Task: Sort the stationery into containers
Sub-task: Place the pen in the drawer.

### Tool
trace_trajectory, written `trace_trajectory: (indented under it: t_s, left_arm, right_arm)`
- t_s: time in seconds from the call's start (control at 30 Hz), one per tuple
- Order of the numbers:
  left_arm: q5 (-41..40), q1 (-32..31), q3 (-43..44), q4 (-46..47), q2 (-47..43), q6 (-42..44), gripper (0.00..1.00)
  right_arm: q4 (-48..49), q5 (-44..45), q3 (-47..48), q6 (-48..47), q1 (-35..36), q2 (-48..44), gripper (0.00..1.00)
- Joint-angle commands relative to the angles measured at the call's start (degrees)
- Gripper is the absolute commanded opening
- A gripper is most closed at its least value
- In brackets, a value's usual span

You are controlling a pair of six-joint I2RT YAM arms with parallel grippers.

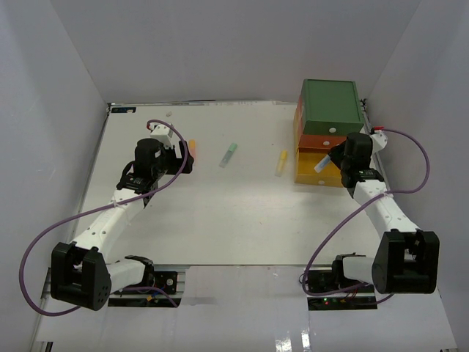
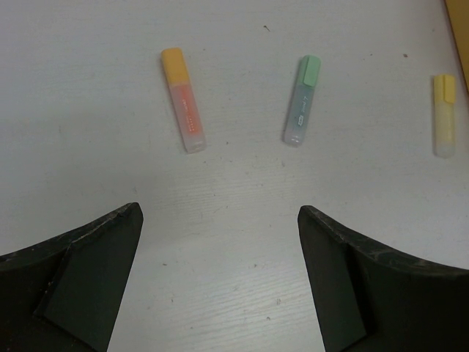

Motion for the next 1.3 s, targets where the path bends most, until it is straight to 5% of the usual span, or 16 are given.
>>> trace_trajectory:
  t_s: [0.0, 0.27, 0.73, 0.97, 1.27]
  left_arm:
    - [-0.53, -0.11, 2.01, -0.36, -0.49, -0.07, 0.98]
    - [-0.44, -0.11, 2.02, -0.45, -0.75, -0.07, 0.98]
    - [-0.17, -0.11, 2.19, -0.45, -1.28, -0.16, 0.98]
    - [0.09, -0.11, 2.28, -0.36, -1.54, -0.16, 0.98]
    - [0.00, -0.11, 2.19, -0.53, -1.37, -0.16, 0.98]
  right_arm:
    - [5.25, -0.01, 0.21, 8.60, -1.53, 1.57, 0.16]
    - [5.96, 2.19, 1.09, 15.46, -3.02, 6.66, 0.26]
    - [6.93, -1.76, -1.02, 14.23, -3.02, 9.66, 0.49]
    - [7.64, -8.97, 1.78, -1.71, -0.14, 10.09, 0.59]
    - [-2.91, 6.93, 11.89, -19.51, 19.36, 12.73, 0.61]
